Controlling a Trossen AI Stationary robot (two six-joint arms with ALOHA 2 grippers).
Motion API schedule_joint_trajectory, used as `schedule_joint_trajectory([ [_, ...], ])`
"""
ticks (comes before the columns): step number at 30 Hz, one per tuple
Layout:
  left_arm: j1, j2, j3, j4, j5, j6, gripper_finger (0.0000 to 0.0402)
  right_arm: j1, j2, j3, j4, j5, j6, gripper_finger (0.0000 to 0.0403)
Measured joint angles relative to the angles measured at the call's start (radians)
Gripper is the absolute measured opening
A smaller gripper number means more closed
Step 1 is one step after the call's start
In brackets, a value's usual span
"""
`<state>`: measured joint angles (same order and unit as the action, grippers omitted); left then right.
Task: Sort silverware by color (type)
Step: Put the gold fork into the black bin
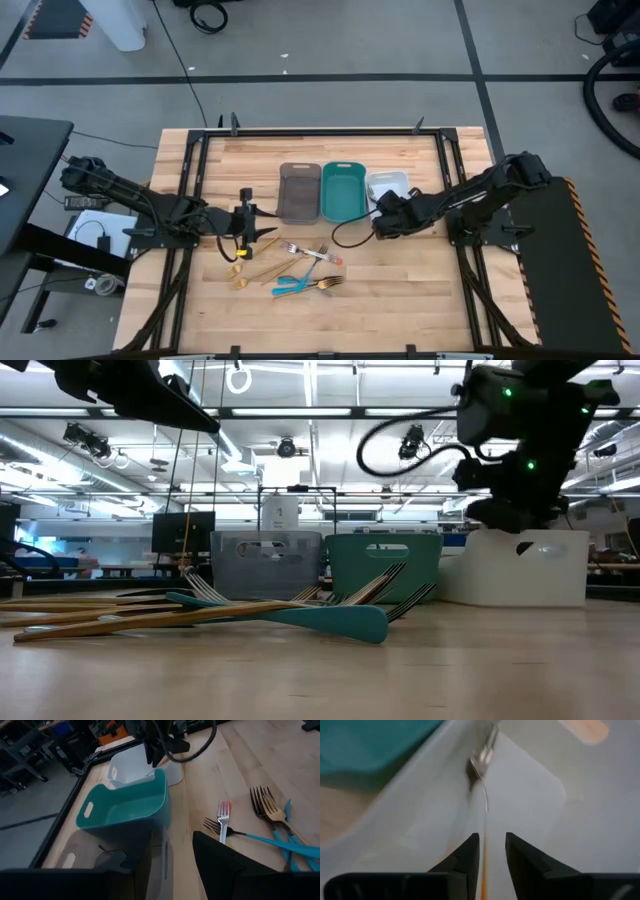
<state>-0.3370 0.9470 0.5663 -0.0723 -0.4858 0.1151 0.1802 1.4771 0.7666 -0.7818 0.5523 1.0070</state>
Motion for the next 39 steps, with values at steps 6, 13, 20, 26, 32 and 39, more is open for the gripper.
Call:
schedule_joint_trajectory([
  [6,0.0,0.0,0.0,-0.041,0.0,-0.09,0.0151,0.0,-0.02,0.075,-0.022,0.021,-0.069,0.0104],
  [13,-0.002,0.0,0.0,-0.11,0.007,-0.168,0.0151,0.028,-0.07,0.145,-0.021,0.129,-0.152,0.0104],
  [20,0.004,0.0,0.0,-0.3,0.162,-0.403,0.0151,0.08,-0.105,0.15,0.102,0.298,-0.227,0.0104],
  [26,0.015,0.0,0.0,-0.388,0.28,-0.599,0.0151,0.112,-0.105,0.15,0.284,0.402,-0.355,0.0104],
  [32,0.015,0.0,0.0,-0.45,0.308,-0.722,0.0151,0.13,-0.078,0.121,0.606,0.402,-0.582,0.0104],
  [39,0.002,0.0,0.005,-0.497,0.308,-0.823,0.0151,0.12,0.044,0.103,0.958,0.241,-0.821,0.0104],
])
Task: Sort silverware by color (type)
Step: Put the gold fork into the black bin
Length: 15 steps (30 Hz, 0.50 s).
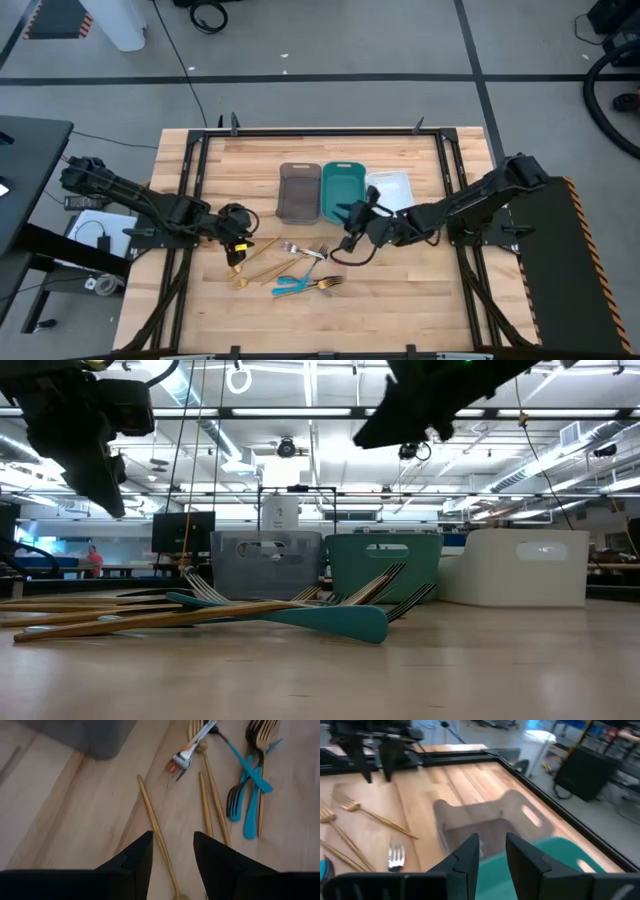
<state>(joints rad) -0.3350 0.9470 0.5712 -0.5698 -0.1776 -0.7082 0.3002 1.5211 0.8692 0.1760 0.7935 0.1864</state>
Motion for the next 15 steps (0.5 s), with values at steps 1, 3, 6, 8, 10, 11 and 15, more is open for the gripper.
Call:
schedule_joint_trajectory([
  [1,-0.004,0.0,0.005,-0.011,0.0,-0.019,0.0151,-0.002,0.019,0.0,0.039,-0.013,-0.022,0.0104],
  [3,-0.01,0.0,0.013,-0.017,0.0,-0.052,0.0151,-0.008,0.053,0.0,0.105,-0.037,-0.061,0.0104],
  [6,-0.023,0.0,0.03,-0.05,0.0,-0.108,0.0151,-0.013,0.102,0.0,0.201,-0.055,-0.114,0.0104],
  [8,-0.031,0.002,0.038,-0.071,-0.001,-0.157,0.0151,-0.014,0.128,-0.001,0.254,-0.055,-0.153,0.0104],
  [10,-0.04,0.003,0.039,-0.083,-0.002,-0.213,0.0151,-0.014,0.149,-0.001,0.302,-0.055,-0.188,0.0104],
  [11,-0.043,0.003,0.039,-0.084,-0.002,-0.241,0.0151,-0.015,0.157,-0.001,0.315,-0.055,-0.206,0.0104],
  [15,-0.059,0.008,0.039,-0.079,-0.007,-0.348,0.015,-0.016,0.164,-0.002,0.339,-0.058,-0.264,0.0104],
])
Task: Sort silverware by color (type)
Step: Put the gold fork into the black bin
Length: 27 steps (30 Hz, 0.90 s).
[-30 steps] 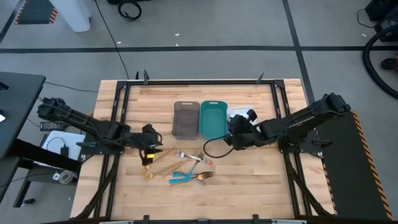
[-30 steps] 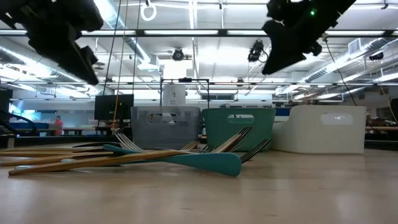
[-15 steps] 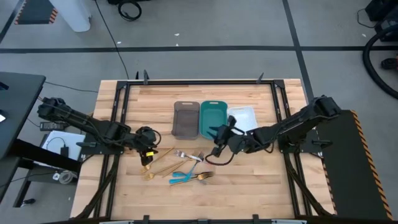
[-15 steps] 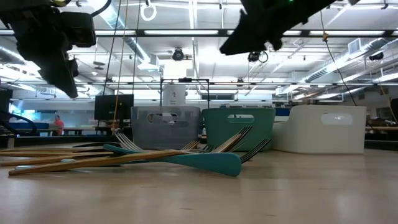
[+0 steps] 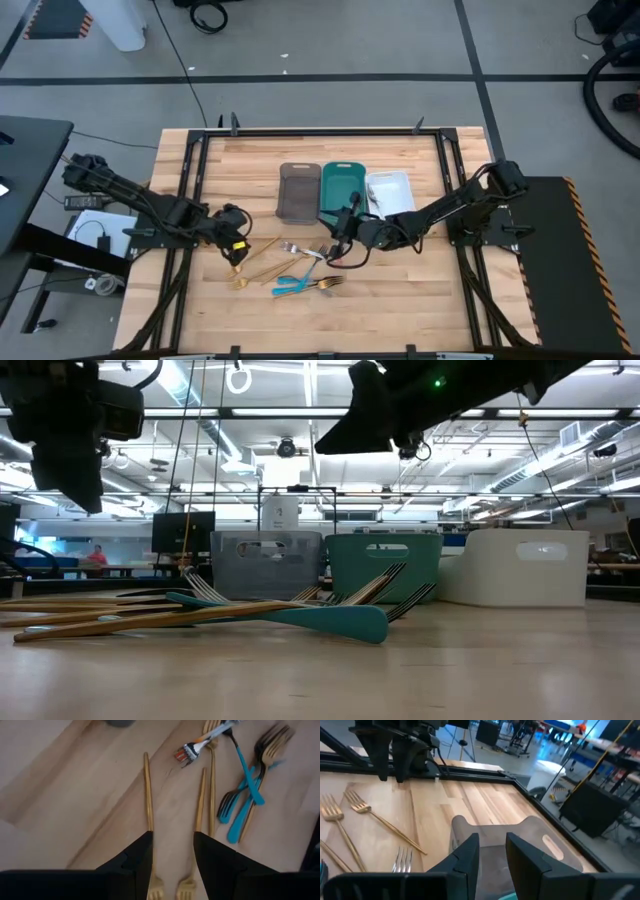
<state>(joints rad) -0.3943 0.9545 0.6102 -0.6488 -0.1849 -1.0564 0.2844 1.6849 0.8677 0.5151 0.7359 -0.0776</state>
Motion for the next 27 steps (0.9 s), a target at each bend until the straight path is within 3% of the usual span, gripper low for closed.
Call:
schedule_joint_trajectory([
  [12,-0.064,0.206,0.001,0.072,0.008,-0.17,0.015,-0.036,-0.01,0.0,-0.001,0.024,-0.101,0.0104],
  [22,-0.123,0.41,0.13,-0.068,0.014,-0.183,0.0133,-0.068,-0.01,0.0,0.003,-0.035,-0.081,0.0104],
  [27,-0.15,0.479,0.138,-0.074,0.014,-0.181,0.0124,-0.071,-0.01,0.0,0.001,-0.056,-0.056,0.0104],
])
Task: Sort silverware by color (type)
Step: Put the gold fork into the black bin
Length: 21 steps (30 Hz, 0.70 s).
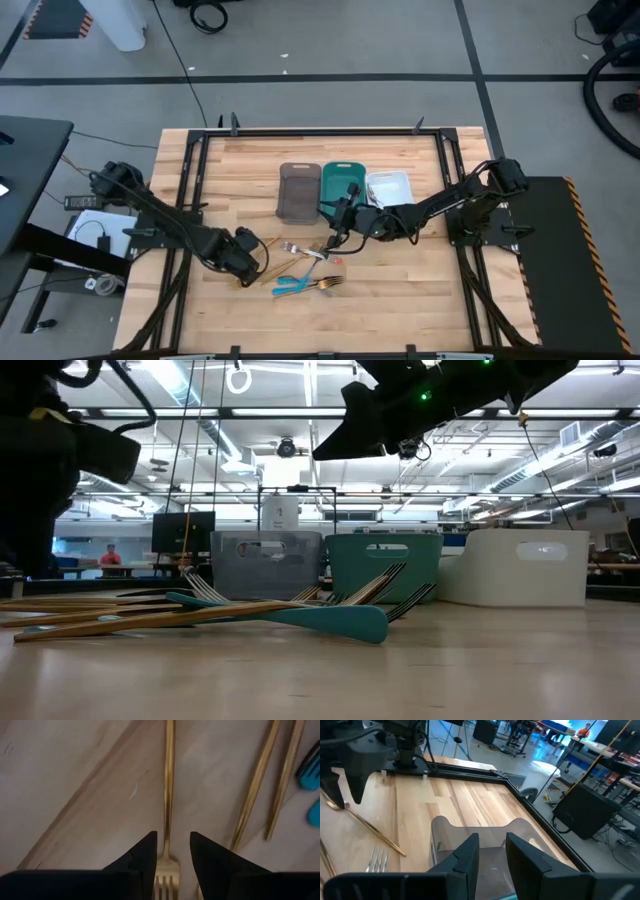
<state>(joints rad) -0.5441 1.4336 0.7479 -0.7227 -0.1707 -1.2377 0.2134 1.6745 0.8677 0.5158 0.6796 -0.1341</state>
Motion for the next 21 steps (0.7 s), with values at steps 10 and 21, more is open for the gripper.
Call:
schedule_joint_trajectory([
  [10,-0.011,0.013,-0.001,0.007,0.0,0.001,0.0123,0.0,0.0,0.0,0.0,-0.035,0.0,0.0104],
  [21,-0.022,0.013,-0.002,0.009,-0.082,-0.007,0.0123,0.0,0.0,0.0,0.0,-0.046,0.001,0.0103],
])
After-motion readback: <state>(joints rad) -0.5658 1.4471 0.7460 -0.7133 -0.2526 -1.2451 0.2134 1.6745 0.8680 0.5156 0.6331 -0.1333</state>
